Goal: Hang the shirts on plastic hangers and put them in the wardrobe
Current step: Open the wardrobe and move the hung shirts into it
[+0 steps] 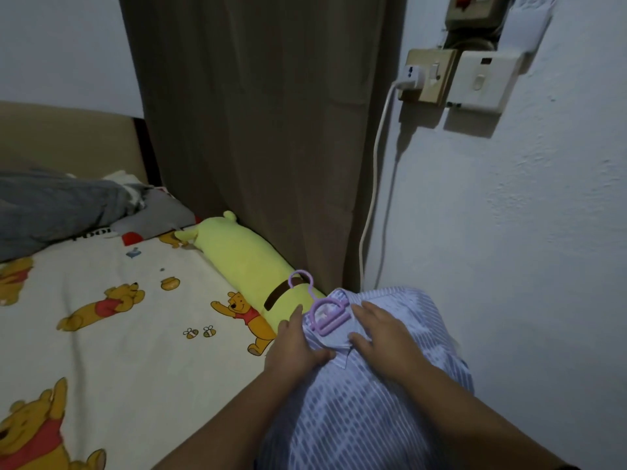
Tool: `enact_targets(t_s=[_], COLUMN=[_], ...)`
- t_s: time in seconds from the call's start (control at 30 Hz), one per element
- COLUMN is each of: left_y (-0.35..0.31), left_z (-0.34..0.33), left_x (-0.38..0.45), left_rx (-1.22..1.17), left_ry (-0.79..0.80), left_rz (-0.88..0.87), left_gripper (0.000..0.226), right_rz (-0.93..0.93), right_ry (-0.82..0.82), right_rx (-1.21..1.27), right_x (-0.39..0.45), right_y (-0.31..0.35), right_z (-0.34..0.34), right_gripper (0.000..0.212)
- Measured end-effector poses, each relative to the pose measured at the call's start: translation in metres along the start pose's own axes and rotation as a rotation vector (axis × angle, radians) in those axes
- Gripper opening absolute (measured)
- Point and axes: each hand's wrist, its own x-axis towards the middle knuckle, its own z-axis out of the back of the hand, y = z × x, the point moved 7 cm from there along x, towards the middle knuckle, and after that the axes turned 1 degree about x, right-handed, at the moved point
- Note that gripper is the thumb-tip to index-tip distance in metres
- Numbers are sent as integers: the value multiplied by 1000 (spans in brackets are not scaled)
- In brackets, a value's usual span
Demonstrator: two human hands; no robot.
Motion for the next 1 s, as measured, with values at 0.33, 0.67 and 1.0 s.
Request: enact_targets(t_s=[0.33, 0.67, 1.0], left_y=[-64, -118, -135], left_z=[31, 44, 37], left_x=[-18, -25, -17], left_rx=[172, 220, -158], left_ry=[-127, -125, 12], left_rz=[-372, -632, -503], left_gripper=[115, 118, 81], right_rz=[115, 228, 158], right_ry=[-159, -402, -221], right_rx=[-34, -175, 31], right_x=[-2, -12, -42], right_y=[14, 8, -29], right_z=[64, 108, 108], right_gripper=[90, 99, 105])
